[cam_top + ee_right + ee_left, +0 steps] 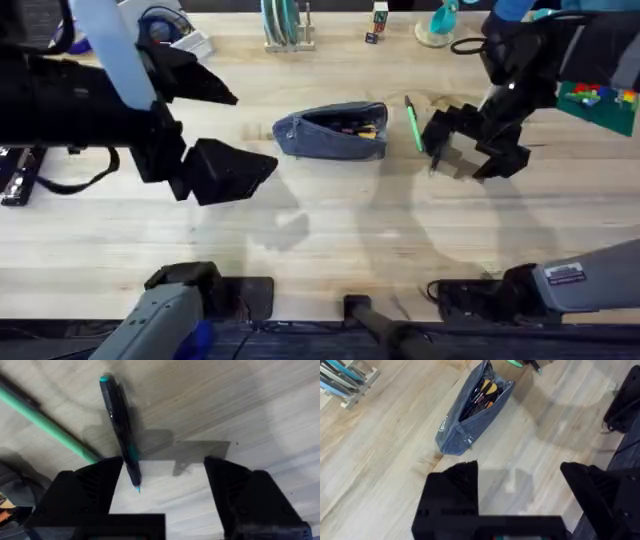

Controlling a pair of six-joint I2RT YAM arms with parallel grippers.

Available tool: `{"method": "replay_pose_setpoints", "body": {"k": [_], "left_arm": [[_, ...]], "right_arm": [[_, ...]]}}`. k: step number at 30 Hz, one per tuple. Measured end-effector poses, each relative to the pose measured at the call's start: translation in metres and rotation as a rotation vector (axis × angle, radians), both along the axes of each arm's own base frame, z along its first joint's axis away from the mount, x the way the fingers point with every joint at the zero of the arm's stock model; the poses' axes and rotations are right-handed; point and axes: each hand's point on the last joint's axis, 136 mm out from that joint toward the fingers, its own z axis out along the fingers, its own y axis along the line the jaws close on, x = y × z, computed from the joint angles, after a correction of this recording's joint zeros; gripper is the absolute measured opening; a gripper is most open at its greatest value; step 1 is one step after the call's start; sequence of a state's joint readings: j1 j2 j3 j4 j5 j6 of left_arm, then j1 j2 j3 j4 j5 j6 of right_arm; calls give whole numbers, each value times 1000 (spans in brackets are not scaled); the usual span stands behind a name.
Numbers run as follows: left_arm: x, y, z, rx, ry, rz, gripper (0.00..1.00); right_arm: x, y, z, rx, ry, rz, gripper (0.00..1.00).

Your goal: Unzip the bag, pick up the pens from the table one at a time and place them inside, then zip the bag closed.

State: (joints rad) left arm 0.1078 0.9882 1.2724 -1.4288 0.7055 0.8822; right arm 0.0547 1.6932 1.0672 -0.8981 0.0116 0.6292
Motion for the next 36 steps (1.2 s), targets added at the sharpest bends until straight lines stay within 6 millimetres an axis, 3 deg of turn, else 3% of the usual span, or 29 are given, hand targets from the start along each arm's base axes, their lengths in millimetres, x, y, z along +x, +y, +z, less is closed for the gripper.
{"method": "replay_pose_setpoints", "body": {"k": [2,7,8,24,29,36], "left_arm": [[0,0,0,0,0,0,995],[0,0,0,0,0,0,995],[0,0,0,0,0,0,995],[0,0,0,0,0,0,995],[0,0,0,0,0,0,995],[0,0,0,0,0,0,995]], "right_arm": [[1,0,0,2,-3,2,890],[6,2,0,9,-19,1,168],[6,3,1,14,-22,-2,73],[6,3,2,17,-17,-2,33],[-8,1,4,4,57,29,33],[10,1,39,7,34,126,33]]}}
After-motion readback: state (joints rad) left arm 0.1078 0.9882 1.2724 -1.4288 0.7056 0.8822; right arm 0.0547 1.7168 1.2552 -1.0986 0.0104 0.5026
